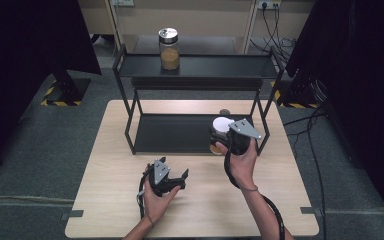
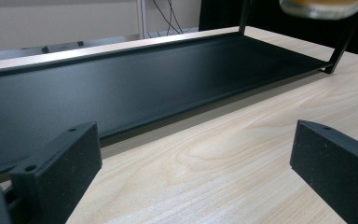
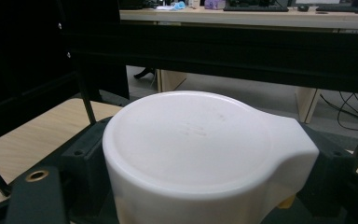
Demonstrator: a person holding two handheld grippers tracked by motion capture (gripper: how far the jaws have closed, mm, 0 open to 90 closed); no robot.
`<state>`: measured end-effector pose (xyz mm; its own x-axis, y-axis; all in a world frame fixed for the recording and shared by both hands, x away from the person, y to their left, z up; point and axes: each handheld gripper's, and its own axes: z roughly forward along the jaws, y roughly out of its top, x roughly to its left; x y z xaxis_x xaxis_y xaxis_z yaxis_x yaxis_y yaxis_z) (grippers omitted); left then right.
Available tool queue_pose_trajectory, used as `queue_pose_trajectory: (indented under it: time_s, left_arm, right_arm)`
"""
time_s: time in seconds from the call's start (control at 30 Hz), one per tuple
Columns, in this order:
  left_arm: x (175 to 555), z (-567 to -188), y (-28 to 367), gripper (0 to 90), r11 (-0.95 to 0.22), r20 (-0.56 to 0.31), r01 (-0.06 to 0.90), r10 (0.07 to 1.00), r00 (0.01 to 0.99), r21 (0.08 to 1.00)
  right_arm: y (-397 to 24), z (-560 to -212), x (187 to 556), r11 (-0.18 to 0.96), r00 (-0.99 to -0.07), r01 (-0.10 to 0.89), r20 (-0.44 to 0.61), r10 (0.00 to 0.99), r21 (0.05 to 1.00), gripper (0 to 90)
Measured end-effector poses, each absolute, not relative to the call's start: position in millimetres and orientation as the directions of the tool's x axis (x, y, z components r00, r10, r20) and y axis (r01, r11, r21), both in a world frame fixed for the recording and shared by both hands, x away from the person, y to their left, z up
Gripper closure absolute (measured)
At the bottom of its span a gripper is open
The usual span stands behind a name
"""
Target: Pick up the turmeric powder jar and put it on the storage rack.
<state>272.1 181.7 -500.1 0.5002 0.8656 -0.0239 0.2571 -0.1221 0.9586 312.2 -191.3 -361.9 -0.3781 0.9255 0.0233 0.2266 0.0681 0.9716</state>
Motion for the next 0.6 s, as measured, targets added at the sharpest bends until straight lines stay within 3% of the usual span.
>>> queue_pose_trajectory:
  time_s: [0.6]
  left_arm:
    - [272,-500,182,1.3,-0.119,-0.029,0.262,0.866,0.499,0.958]
  right_arm:
    - [-194,-305,323,0.052,-0.38,0.248,0.048,0.924,0.967,20.0]
